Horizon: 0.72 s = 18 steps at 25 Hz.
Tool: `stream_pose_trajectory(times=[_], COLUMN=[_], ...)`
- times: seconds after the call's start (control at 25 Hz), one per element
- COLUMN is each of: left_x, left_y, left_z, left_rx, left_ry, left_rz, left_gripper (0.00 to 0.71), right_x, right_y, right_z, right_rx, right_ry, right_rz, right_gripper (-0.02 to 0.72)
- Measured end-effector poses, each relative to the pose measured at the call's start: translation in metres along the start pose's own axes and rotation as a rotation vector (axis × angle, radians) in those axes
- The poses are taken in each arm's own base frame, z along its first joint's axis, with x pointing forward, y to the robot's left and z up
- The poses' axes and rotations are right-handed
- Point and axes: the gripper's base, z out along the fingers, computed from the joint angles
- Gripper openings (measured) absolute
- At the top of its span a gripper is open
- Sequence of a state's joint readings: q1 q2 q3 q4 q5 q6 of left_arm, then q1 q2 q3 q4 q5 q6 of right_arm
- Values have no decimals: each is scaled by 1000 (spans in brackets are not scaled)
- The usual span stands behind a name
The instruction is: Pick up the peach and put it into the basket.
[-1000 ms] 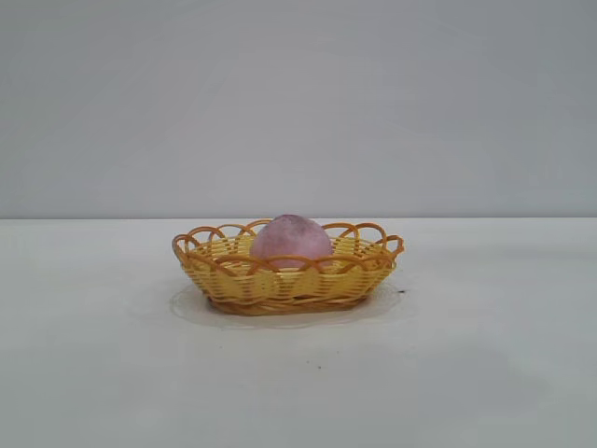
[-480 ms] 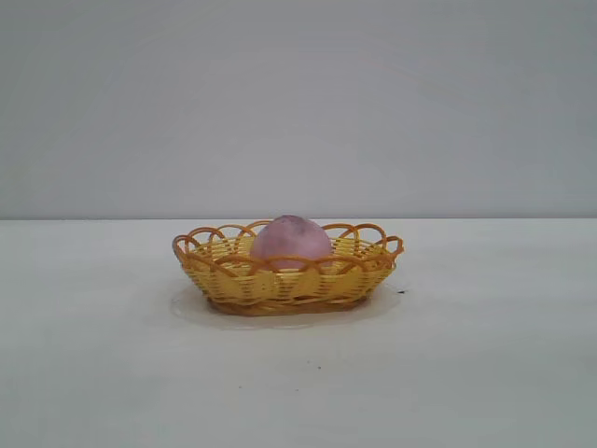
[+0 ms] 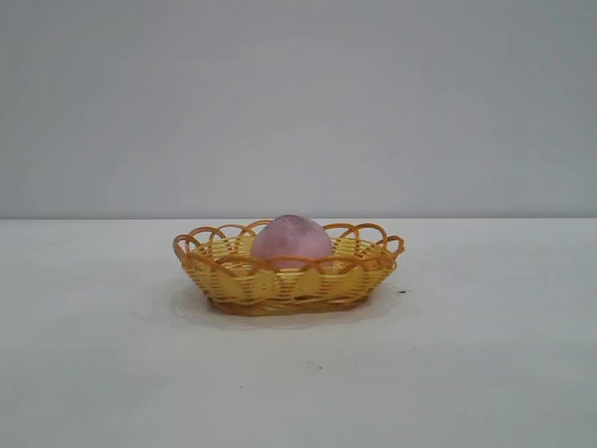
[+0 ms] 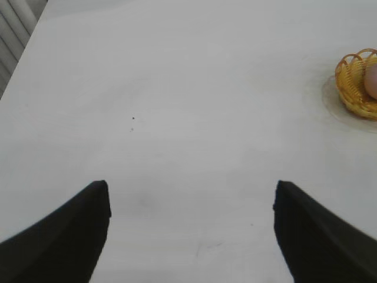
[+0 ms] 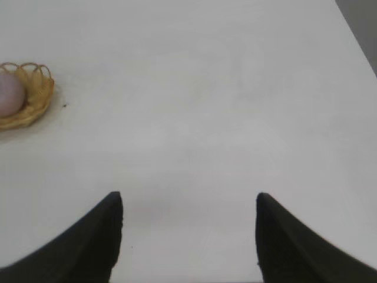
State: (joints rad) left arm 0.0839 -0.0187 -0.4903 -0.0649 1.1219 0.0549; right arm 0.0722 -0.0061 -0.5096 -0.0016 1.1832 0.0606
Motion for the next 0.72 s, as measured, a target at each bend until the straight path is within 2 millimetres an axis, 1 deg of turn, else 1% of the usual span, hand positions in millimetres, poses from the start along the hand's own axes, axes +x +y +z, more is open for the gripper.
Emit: stream_pose_trajectory(times=[0.08, 0.24, 0.72], left_x=[0, 0, 0], left_y=[0, 0, 0], left_z=[0, 0, 0], left_rx=[0, 0, 0], left_ry=[0, 0, 0], left_rz=[0, 0, 0], left_gripper=[549, 549, 549], right_x=[1, 1, 0], right_y=[1, 6, 7], right_z=[4, 4, 4], right_rx=[-9, -67, -78], right_ry=[-12, -18, -21], right_rz=[-13, -78, -91], right_gripper=[420, 420, 420])
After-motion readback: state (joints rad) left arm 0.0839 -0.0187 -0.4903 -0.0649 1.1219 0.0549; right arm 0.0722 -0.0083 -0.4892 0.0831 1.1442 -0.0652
